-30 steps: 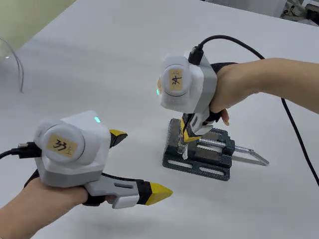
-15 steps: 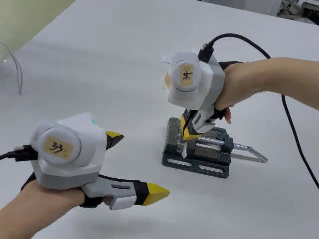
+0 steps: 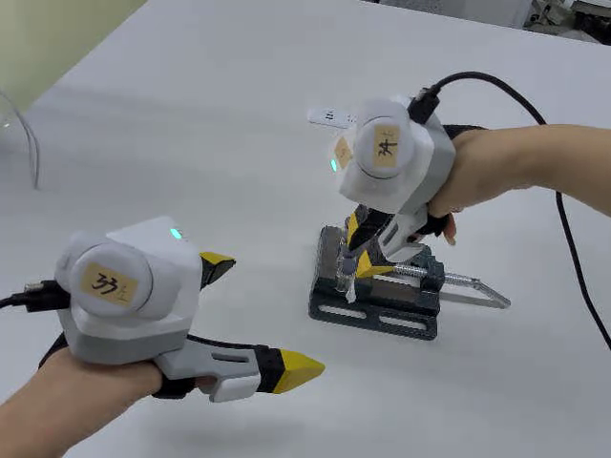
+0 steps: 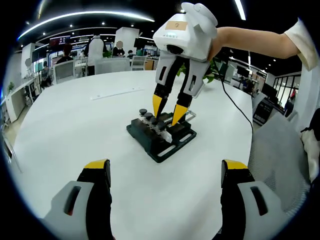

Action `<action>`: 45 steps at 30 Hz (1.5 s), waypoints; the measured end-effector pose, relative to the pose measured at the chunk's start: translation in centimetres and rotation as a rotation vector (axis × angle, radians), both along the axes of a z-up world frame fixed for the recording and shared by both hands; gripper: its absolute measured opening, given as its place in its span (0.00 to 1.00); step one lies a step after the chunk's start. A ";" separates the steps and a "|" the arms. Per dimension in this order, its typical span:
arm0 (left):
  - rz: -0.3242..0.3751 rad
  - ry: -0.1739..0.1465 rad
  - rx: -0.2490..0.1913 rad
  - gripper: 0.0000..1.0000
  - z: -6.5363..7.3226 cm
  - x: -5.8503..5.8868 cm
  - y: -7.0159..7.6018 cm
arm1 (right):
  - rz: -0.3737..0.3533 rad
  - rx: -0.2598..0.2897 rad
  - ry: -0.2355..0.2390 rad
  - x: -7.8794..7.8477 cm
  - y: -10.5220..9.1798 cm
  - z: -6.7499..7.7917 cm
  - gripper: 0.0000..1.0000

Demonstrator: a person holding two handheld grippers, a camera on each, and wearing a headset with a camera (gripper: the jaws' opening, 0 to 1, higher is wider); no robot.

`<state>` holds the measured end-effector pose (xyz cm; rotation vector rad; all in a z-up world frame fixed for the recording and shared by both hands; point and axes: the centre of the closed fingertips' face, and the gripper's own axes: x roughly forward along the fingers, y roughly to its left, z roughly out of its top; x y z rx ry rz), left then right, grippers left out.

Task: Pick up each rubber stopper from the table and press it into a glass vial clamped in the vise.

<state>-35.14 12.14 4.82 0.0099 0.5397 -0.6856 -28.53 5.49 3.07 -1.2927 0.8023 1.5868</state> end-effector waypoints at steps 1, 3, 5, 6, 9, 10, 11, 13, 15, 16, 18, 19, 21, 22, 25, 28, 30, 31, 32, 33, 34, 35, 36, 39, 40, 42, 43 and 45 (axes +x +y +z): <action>0.000 0.000 0.000 0.90 0.0 0.0 0.0 | -0.015 0.017 0.006 -0.1 -0.1 0.0 0.20; 0.001 -0.001 -0.001 0.91 0.0 0.1 -0.1 | -0.063 0.060 0.040 -0.5 -0.4 -0.1 0.26; 0.002 -0.001 0.000 0.91 0.0 0.2 -0.1 | -0.107 0.109 0.055 -0.4 -0.5 -0.2 0.30; 0.001 -0.002 0.000 0.91 0.0 0.2 -0.2 | -0.128 0.123 0.057 -0.4 -0.7 -0.2 0.33; 0.002 -0.004 -0.001 0.91 0.0 0.3 -0.3 | -0.184 0.186 0.079 -0.6 -0.9 -0.2 0.42; 0.002 -0.005 -0.002 0.91 0.1 0.3 -0.3 | -0.210 0.214 0.084 -0.7 -0.9 -0.1 0.44; 0.002 -0.005 -0.002 0.91 0.1 0.3 -0.3 | -0.211 0.224 0.081 -0.8 -1.1 -0.1 0.47; 0.004 -0.012 -0.003 0.91 0.2 0.4 -0.4 | -0.228 0.238 0.057 -0.9 -1.7 -0.2 0.51; 0.009 -0.014 -0.009 0.92 0.3 0.5 -0.4 | -0.266 0.289 0.060 -1.3 -1.8 -0.2 0.56; 0.012 -0.016 -0.011 0.92 0.4 0.6 -0.4 | -0.282 0.311 0.061 -1.4 -1.8 -0.1 0.57; 0.015 -0.021 -0.009 0.92 0.5 0.7 -0.3 | -0.302 0.340 0.048 -1.7 -2.3 -0.1 0.61; 0.015 -0.022 -0.008 0.92 0.5 0.7 -0.3 | -0.314 0.354 0.043 -1.8 -2.5 -0.1 0.63; 0.018 -0.026 -0.010 0.92 0.6 0.8 -0.3 | -0.351 0.385 0.046 -2.1 -2.9 0.0 0.68; 0.019 -0.027 -0.009 0.92 0.6 0.8 -0.2 | -0.372 0.405 0.045 -2.1 -3.0 0.2 0.69; 0.026 -0.029 -0.007 0.93 0.6 0.8 0.1 | -0.460 0.468 0.053 -2.5 -3.9 0.7 0.71; 0.031 -0.030 -0.002 0.93 0.6 0.7 0.2 | -0.522 0.505 0.034 -2.2 -5.2 0.8 0.78; 0.031 -0.028 0.001 0.93 0.6 0.6 0.3 | -0.555 0.528 0.008 -2.2 -6.1 1.1 0.81; 0.034 -0.029 0.001 0.93 0.6 0.5 0.4 | -0.586 0.553 0.015 -2.5 -6.7 1.2 0.82; 0.036 -0.030 0.000 0.93 0.6 0.5 0.5 | -0.613 0.568 0.024 -2.7 -7.1 1.2 0.83; 0.038 -0.028 0.000 0.93 0.6 0.4 0.5 | -0.645 0.578 0.025 -2.9 -7.9 1.1 0.83; 0.039 -0.028 0.002 0.93 0.6 0.4 0.6 | -0.644 0.576 0.020 -3.1 -8.4 0.9 0.83; 0.039 -0.028 0.003 0.93 0.6 0.4 0.6 | -0.663 0.576 0.018 -3.3 -8.9 0.7 0.83; 0.040 -0.026 0.001 0.93 0.5 0.4 0.6 | -0.695 0.579 0.021 -3.6 -9.6 0.4 0.84; 0.037 -0.028 -0.010 0.94 0.6 0.3 0.6 | -0.745 0.579 0.032 -4.5 -11.1 -0.4 0.87; 0.034 -0.031 -0.007 0.94 0.7 0.3 0.4 | -0.755 0.581 0.030 -4.8 -11.5 -0.6 0.88; 0.034 -0.031 -0.007 0.95 0.7 0.3 0.5 | -0.784 0.585 0.033 -5.0 -12.1 -0.7 0.89; 0.035 -0.031 -0.007 0.96 0.7 0.3 0.5 | -0.799 0.596 0.033 -5.2 -12.3 -0.7 0.90; 0.036 -0.033 -0.011 0.96 0.9 0.2 0.4 | -0.832 0.627 0.025 -5.1 -12.6 -0.5 0.93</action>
